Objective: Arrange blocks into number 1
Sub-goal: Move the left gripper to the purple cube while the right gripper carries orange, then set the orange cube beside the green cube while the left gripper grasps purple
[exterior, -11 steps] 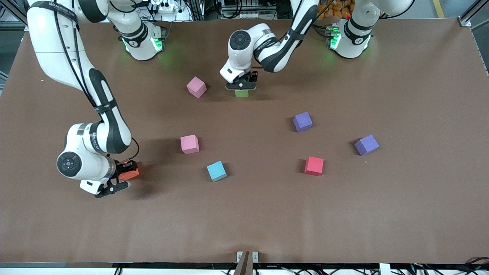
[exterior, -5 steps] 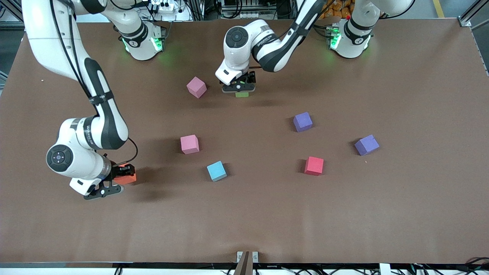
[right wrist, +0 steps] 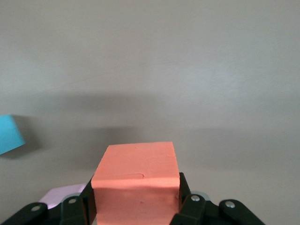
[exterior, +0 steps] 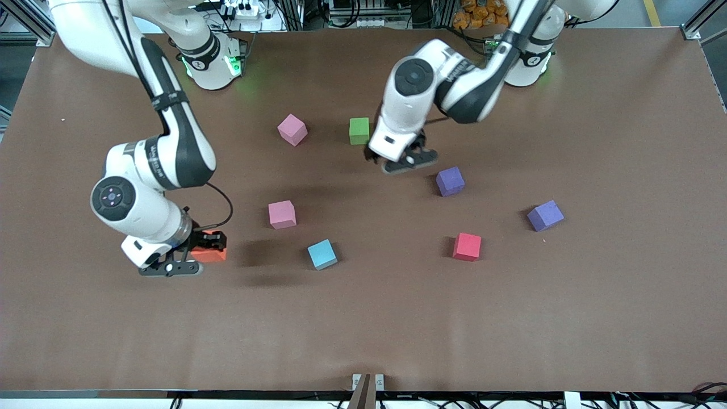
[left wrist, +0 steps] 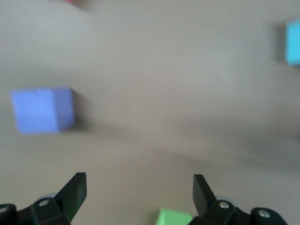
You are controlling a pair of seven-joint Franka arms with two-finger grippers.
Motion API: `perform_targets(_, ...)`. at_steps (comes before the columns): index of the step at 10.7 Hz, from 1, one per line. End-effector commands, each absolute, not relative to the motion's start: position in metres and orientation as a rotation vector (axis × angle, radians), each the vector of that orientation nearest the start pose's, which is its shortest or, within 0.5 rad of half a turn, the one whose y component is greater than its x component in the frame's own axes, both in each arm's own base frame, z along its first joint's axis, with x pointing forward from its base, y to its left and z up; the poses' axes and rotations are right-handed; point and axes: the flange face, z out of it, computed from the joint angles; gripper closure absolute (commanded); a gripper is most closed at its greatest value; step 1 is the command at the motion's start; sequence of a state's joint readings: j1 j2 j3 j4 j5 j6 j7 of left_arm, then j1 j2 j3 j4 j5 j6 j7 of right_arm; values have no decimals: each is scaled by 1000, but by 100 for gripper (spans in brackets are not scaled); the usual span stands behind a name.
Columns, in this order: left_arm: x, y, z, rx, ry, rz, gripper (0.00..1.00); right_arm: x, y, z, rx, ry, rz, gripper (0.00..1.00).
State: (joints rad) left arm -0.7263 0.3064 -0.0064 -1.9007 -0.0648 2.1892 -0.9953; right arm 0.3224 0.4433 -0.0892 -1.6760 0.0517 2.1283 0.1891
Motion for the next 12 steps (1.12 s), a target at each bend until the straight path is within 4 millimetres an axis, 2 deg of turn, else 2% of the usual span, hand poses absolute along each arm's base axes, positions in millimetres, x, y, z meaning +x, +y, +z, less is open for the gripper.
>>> perform_targets(1,470,-354,309,-3054,-449,129,0,598,239,359,-3095,-3,15,35)
perform_targets(2,472,-327,295,-3035,-429,173,0,582,273,360,-3094,30,18,35)
perform_targets(4,478,-288,282,-3012,-436,222,0,541,351,359,-3092,17,12,36)
perform_targets(5,480,-277,275,-3007,-425,241,0,519,384,356,-3092,25,14,36)
perform_targets(7,479,-274,269,-3001,-429,253,0,472,441,347,-3101,-10,31,36)
perform_targets(9,480,-275,266,-3012,-427,242,0,429,481,329,-3115,-35,52,37)
perform_targets(11,481,-275,257,-3024,-443,239,0,392,500,300,-3100,-38,18,37)
perform_targets(12,477,-273,246,-3025,-442,237,0,380,503,286,-3090,-47,3,37)
